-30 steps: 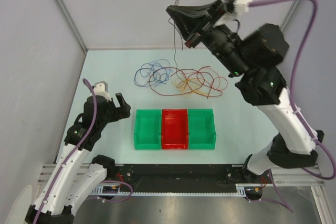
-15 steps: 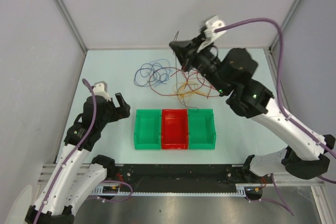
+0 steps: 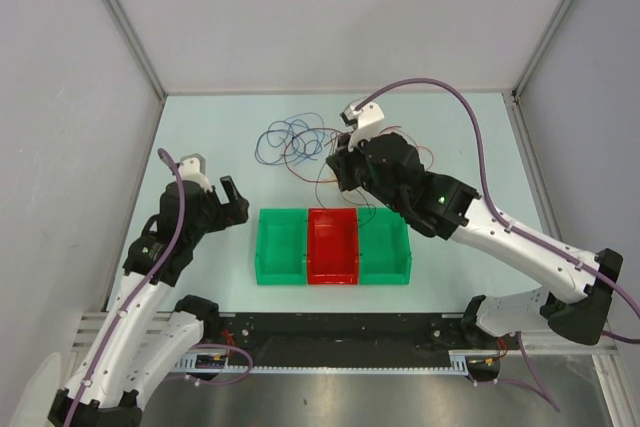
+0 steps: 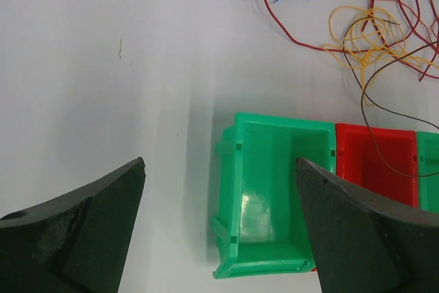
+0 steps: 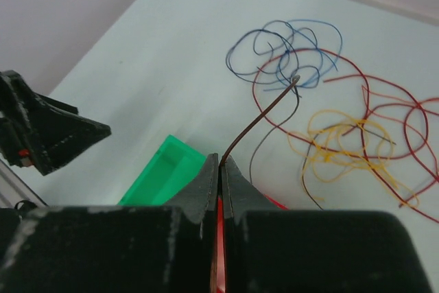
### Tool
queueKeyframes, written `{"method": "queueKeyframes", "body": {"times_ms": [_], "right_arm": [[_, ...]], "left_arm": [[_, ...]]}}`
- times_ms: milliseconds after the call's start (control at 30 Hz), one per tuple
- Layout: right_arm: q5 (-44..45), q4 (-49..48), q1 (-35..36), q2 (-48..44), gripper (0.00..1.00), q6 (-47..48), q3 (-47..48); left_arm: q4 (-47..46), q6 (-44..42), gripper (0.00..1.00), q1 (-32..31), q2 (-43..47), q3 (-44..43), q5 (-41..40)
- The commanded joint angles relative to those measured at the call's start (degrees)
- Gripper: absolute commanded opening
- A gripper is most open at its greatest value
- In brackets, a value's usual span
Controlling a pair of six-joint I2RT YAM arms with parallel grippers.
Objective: Untangle the cables
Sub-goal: Place the cable in the bin.
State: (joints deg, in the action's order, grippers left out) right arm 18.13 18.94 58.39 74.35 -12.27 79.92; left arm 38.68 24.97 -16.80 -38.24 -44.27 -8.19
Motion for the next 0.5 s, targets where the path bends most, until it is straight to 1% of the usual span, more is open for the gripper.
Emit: {"method": "queueKeyframes", "body": {"times_ms": [0,100,133,200,233,267,300,367,433,467], "right_arm": [[6.7,6.4,0.2,-3.5,0.0,-4.8,-2.0],[8.1,11.4,0.3,-5.3,0.0,-6.4,-3.7],[8.3,12.8,0.3,-7.4,0.0,-7.0,-4.1],[5.4,14.6,0.2,-9.8,0.0,-6.6,-5.5],[3.0,14.5,0.3,-12.9,0.0,-5.9,-6.0],[-3.0,13.9,0.3,-14.0,0.0,-5.3,-6.6],[-5.4,14.0,0.2,-15.1,0.0,-5.0,-7.2],[-11.4,15.5,0.4,-16.2,0.0,-5.0,-7.4],[-15.6,16.8,0.4,-16.0,0.0,-5.6,-7.3],[-20.5,18.2,0.6,-14.9,0.0,-5.6,-7.4]], "left_arm": [[-1.0,-0.3,0.95,0.5,0.4,-1.5,0.7],[-1.0,-0.3,0.95,0.8,0.2,-1.5,0.8],[-1.0,-0.3,0.95,0.8,0.0,-1.5,0.9],[-1.0,-0.3,0.95,0.9,-0.1,-1.5,1.2],[-1.1,-0.4,0.95,0.9,-0.4,-1.4,1.3],[-1.2,-0.4,0.95,1.1,-0.4,-1.4,1.5],[-1.2,-0.4,0.95,1.1,-0.5,-1.4,1.9],[-1.3,-0.5,0.95,1.3,-0.7,-1.3,2.0],[-1.5,-0.5,0.95,1.6,-0.7,-1.3,2.3],[-1.5,-0.5,0.95,1.9,-0.7,-1.3,2.4]]}}
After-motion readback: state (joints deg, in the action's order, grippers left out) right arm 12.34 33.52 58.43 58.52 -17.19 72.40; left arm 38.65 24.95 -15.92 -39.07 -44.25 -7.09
